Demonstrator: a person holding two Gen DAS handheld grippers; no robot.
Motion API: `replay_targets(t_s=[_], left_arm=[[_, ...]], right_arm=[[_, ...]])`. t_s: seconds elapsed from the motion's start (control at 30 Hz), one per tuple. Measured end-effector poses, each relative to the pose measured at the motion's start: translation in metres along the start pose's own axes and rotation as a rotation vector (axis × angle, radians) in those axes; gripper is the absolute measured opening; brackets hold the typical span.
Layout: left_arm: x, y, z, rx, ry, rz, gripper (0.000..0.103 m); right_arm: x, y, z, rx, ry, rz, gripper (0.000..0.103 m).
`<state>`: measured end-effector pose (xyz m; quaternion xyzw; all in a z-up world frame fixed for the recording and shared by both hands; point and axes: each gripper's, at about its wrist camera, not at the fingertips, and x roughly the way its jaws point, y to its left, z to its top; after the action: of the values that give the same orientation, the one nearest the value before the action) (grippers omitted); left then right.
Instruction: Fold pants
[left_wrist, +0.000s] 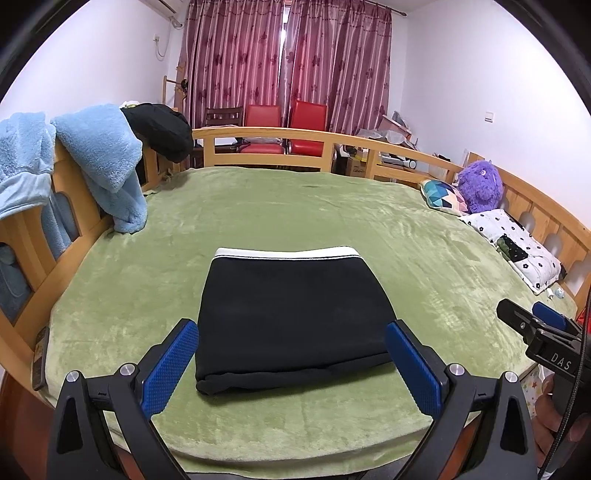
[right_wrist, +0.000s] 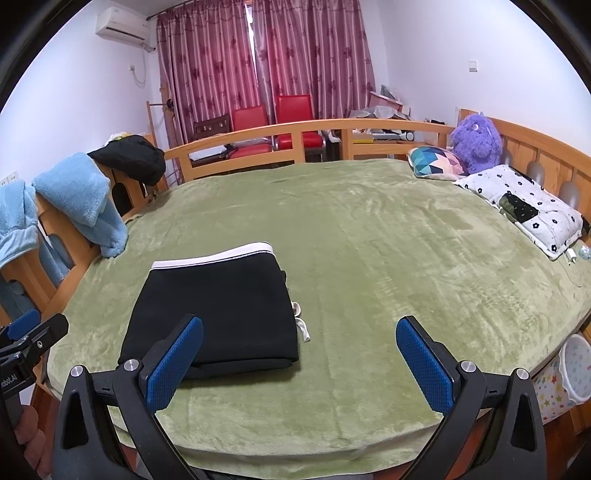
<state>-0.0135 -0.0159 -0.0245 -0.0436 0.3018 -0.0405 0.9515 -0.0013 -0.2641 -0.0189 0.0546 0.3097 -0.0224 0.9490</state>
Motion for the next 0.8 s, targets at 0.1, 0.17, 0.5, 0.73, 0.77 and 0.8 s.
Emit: replay_targets(t_s=[0.1,0.17,0.5,0.73,0.77,0.8], left_arm=[[-0.0007,-0.0004,-0.0005,0.001,-0.005,-0.002,0.102],[-0.001,-0.002,-0.0003,-0.003,-0.003,-0.011,0.102],[-0.004,-0.0023,0.0005,-0.008,-0.007,-0.007,0.102],[-0.005,-0.0017,0.0009,-0.009,-0.007,-0.009,0.102],[-0.0053,-0.0021,0.0009,-0.009,-0.007,-0.006,0.102],[-0.005,-0.0021,0.0008,-0.009,-0.008,-0.007,0.102]], right_arm=[[-0.0005,-0.0022,0.0003,0.004,0.004,-0.002,0.103],[-0.0011,-0.0031,0.0007,0.005,0.003,-0.005,0.103],[-0.004,-0.0027,0.001,0.003,-0.003,-0.008,0.103],[-0.0076,-0.0033,0.0024,-0.003,-0.01,-0.005,0.103],[-0.0082,-0.004,0.0027,-0.003,-0.012,-0.005,0.103],[-0.0088,-0.0035,0.0029,-0.004,-0.012,-0.005,0.103]])
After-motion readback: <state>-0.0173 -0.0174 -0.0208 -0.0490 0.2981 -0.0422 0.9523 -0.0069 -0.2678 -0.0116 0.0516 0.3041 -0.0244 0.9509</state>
